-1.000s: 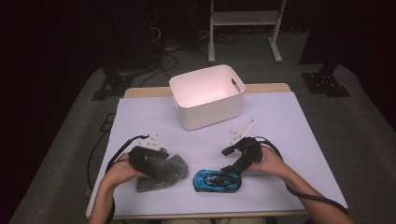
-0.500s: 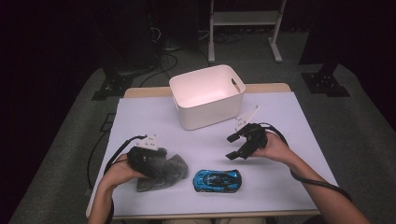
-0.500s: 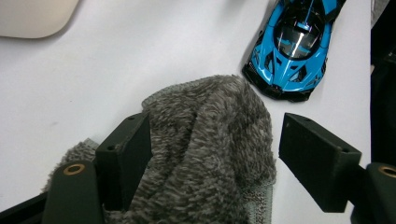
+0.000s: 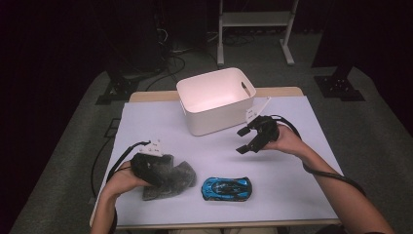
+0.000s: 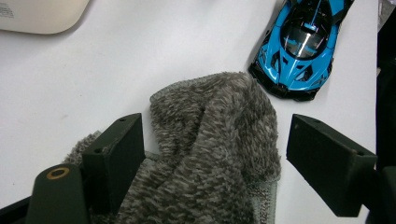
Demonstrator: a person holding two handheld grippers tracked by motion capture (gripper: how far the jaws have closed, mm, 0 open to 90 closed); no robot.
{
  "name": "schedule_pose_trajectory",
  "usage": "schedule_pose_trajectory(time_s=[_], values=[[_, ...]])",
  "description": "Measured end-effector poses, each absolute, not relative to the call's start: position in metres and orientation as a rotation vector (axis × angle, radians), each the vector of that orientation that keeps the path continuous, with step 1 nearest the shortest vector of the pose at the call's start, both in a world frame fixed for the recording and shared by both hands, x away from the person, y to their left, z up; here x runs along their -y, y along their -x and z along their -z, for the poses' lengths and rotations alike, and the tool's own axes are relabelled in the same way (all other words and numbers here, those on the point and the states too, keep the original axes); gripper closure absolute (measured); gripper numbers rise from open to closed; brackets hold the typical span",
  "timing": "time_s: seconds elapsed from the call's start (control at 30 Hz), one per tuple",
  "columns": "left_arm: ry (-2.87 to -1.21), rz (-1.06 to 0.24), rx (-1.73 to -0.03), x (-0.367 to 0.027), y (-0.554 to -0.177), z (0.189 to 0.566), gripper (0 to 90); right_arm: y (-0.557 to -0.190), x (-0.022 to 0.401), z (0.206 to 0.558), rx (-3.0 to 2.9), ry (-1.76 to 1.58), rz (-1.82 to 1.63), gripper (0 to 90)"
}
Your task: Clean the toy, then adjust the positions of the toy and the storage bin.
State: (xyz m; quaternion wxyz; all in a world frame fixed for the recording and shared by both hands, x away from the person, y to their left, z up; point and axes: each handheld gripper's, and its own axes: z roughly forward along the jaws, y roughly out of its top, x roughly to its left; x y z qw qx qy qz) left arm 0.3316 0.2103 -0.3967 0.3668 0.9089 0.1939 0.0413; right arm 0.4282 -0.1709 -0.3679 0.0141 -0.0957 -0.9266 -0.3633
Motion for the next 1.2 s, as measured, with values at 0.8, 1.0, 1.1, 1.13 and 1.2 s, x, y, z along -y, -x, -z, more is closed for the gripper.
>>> schedule_pose_trajectory(time_s=[0.8,1.0,1.1,1.13,1.2], values=[[-2.318,-0.107,-0.499,-0.214,-0.331,0.394,16.5,-0.447,0.155,0.331,2.939,0.195,1.130,23.0],[-2.303,-0.098,-0.501,-0.215,-0.331,0.394,16.5,-0.456,0.147,0.320,2.962,0.170,1.126,23.0],[-2.302,-0.099,-0.503,-0.216,-0.331,0.394,16.3,-0.461,0.145,0.313,2.967,0.166,1.134,23.0],[-2.298,-0.100,-0.509,-0.216,-0.331,0.394,15.1,-0.463,0.144,0.312,2.969,0.165,1.137,23.0],[-2.296,-0.099,-0.508,-0.216,-0.330,0.393,14.5,-0.465,0.143,0.309,2.970,0.164,1.140,23.0]])
